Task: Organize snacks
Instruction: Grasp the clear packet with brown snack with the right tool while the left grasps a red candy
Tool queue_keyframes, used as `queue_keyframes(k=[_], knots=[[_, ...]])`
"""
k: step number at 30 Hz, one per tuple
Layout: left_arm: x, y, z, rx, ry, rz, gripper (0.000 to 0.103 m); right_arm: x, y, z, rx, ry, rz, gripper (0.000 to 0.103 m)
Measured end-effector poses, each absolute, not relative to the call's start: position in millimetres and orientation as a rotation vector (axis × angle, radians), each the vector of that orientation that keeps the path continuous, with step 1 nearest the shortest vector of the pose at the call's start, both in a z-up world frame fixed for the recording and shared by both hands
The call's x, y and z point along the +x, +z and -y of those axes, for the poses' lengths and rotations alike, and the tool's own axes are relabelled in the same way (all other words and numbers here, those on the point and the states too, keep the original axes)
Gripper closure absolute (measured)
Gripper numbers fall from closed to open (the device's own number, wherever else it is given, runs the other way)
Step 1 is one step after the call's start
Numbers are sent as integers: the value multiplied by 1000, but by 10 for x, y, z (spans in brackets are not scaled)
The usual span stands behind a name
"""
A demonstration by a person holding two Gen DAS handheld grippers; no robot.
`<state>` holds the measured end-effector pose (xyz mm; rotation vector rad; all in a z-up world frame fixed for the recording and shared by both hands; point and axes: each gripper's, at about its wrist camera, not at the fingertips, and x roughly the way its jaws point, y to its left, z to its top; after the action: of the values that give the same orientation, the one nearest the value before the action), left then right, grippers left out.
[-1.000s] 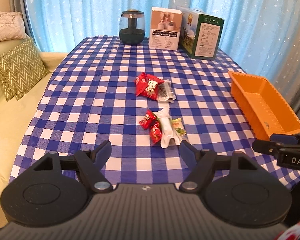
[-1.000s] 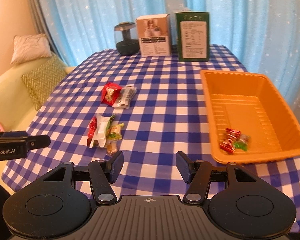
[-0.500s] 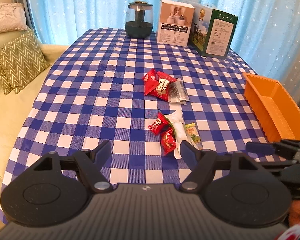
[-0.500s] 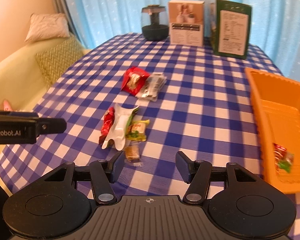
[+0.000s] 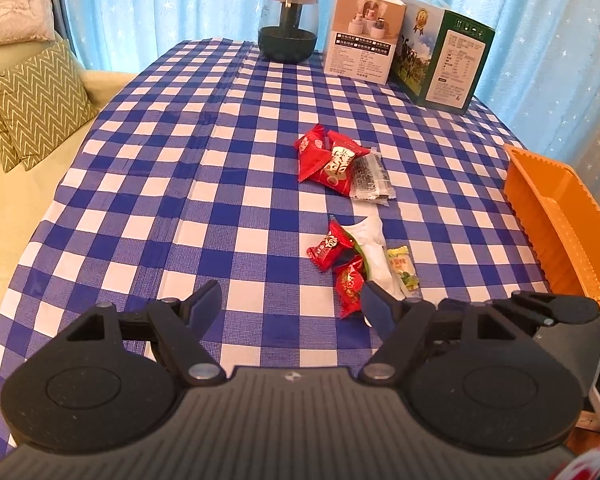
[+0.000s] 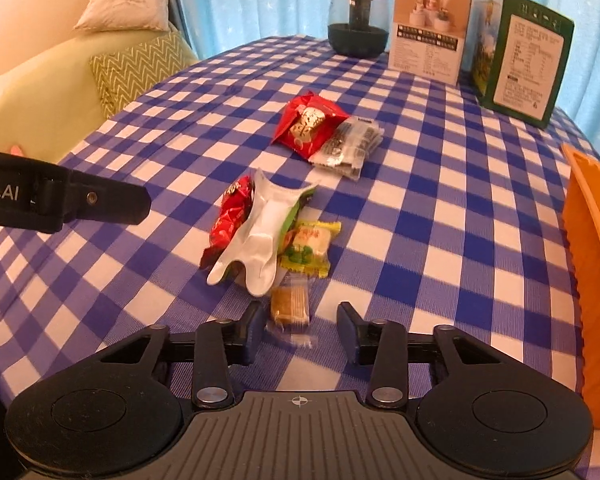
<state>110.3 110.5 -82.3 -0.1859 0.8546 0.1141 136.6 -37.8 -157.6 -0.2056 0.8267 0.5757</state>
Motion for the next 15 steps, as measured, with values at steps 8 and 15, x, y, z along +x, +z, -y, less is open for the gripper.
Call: queue_keyframes(k=[8,15], knots=[[1157,-892,-1107,-204,101,-864,29,1374,-1567,339,-242,577,-811,81],[1301,-1015,-1013,-250,65,-872,42,1365,-1450,697,-186,458,-800,82]])
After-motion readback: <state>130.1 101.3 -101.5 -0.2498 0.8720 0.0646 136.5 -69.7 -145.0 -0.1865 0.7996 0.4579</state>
